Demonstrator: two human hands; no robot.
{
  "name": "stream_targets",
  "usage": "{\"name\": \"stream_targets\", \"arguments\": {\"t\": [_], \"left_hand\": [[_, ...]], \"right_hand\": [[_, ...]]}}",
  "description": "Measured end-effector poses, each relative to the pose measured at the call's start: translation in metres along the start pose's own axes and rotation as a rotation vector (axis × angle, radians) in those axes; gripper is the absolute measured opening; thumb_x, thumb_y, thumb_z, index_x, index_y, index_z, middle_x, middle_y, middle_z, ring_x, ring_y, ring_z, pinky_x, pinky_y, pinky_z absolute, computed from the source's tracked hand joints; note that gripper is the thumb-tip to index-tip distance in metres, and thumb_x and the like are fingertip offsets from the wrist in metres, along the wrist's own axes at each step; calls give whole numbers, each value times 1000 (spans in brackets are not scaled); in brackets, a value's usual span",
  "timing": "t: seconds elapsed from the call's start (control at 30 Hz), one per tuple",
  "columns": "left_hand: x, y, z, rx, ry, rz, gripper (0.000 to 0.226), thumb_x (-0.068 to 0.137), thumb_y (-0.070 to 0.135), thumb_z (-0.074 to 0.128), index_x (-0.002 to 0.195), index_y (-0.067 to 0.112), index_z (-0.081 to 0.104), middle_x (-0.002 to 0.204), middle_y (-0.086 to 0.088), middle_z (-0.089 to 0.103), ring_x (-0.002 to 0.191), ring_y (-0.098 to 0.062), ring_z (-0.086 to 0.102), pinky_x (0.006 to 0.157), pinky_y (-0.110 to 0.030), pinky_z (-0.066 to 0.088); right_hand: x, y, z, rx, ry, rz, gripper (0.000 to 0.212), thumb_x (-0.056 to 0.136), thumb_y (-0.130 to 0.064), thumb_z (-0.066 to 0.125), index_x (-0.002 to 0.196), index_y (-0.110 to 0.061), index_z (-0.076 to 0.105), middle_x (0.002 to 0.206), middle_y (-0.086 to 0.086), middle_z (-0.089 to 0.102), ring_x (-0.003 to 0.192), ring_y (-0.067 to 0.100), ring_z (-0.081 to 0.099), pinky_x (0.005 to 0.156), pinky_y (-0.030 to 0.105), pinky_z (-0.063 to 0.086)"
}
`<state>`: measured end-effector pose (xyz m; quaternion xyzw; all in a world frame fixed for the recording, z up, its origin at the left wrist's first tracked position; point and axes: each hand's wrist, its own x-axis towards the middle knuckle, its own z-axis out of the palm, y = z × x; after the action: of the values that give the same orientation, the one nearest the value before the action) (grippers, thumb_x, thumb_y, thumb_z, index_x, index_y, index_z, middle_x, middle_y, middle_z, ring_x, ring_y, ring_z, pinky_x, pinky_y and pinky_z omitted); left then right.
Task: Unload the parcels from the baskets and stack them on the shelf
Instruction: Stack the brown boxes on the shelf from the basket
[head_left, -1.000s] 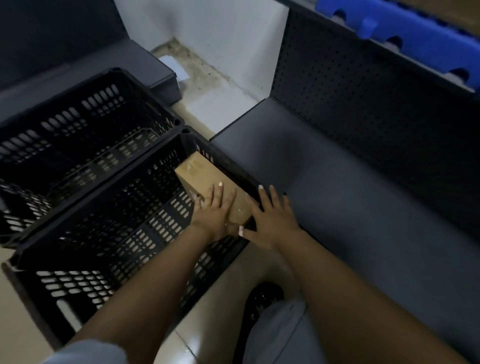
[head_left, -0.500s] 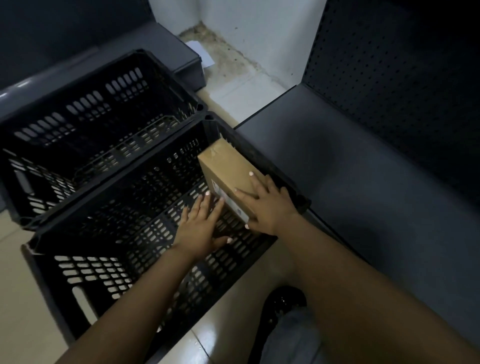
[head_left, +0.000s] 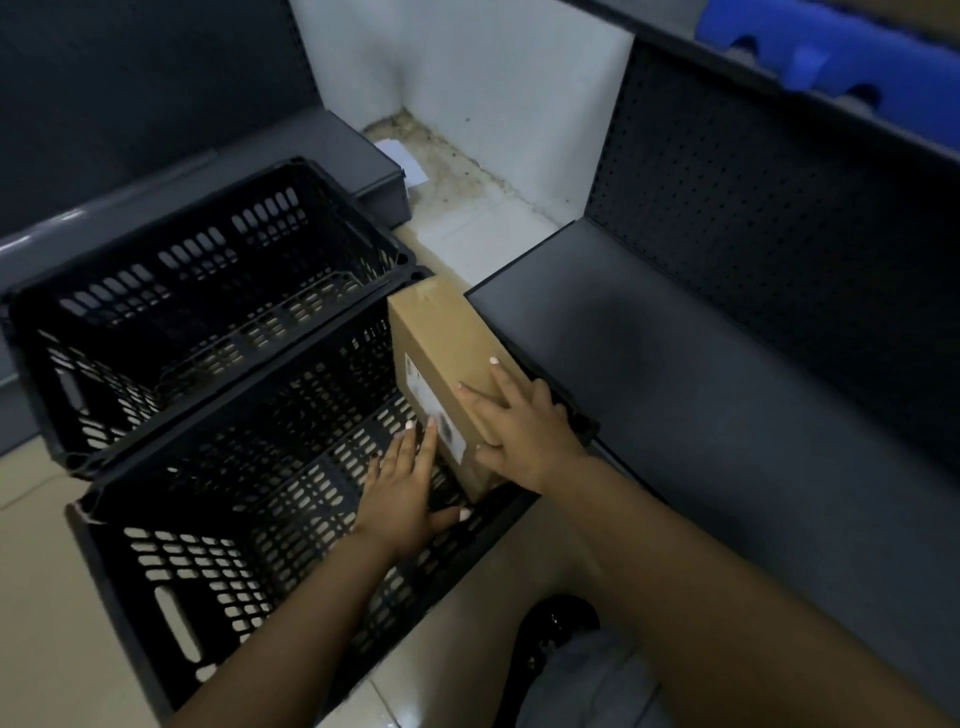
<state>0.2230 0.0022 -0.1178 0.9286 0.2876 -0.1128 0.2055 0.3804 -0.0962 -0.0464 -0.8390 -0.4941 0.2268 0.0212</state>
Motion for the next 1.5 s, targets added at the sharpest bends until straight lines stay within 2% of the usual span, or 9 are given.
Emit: {"name": "stream_targets", "arguments": {"t": [0.17,0.33,0.57,0.7,0.87,0.97,1.07,1.37,1.5], "left_hand": [[-22,7,-25,-80,51,39,124,73,72,60,143,29,-32,160,-9,-12,147,-25,-6,118,-49,9],[-53,18,-56,-139,81,81,130,66,75,63,136,38,-39,158,-13,-18,147,-29,-6,118,-47,9],[-101,43,-139,-239,185,222,132,52,85,63,133,53,-35,154,-12,-31,146,-33,4,115,-49,22],[-134,72,-204,-361,313,366,129,46,85,66,136,61,-23,152,2,-37,145,-36,9,111,-53,30],[-178,120,-283,-367,526,547,125,45,82,66,138,62,-15,156,4,-29,146,-35,3,114,-56,22],[-201,153,-323,-339,612,643,117,51,77,66,139,63,-9,156,12,-25,145,-30,8,112,-52,27],[-219,189,-351,-322,671,740,113,51,78,63,143,59,0,157,15,-19,144,-26,7,112,-47,25],[-241,305,-375,-252,693,1017,104,66,65,72,136,64,-5,157,13,-17,144,-24,4,113,-50,24],[-248,365,-372,-204,665,1118,99,67,64,72,135,64,-1,157,14,-16,144,-25,3,113,-49,21]], "right_hand": [[-44,-17,-36,151,127,-36,70,92,-41,48,146,-52,5,159,-12,-16,140,43,5,109,61,22],[-109,-26,-61,390,318,-2,72,92,-40,52,142,-61,4,160,-11,-7,144,35,10,113,51,25],[-212,-46,-114,486,556,-47,71,92,-31,58,136,-62,12,161,-8,0,145,9,9,115,30,20],[-271,-64,-166,507,728,-93,72,92,-28,61,138,-61,17,160,-14,2,129,-24,4,108,14,16],[-348,-89,-231,359,877,-103,75,91,-42,58,142,-62,7,159,-20,-4,140,-3,8,115,32,21],[-390,-93,-261,304,975,-95,98,78,-53,69,142,-61,-4,159,-20,-5,141,-6,0,113,30,17],[-427,-88,-280,258,1064,-67,117,71,-49,79,141,-58,-14,159,-20,-4,143,-3,-1,114,32,17],[-525,-51,-299,204,1283,146,124,67,-45,82,140,-57,-17,159,-18,3,146,8,9,115,46,26],[-569,-22,-292,224,1369,228,123,65,-46,83,137,-60,-15,159,-18,8,145,9,14,114,43,29]]}}
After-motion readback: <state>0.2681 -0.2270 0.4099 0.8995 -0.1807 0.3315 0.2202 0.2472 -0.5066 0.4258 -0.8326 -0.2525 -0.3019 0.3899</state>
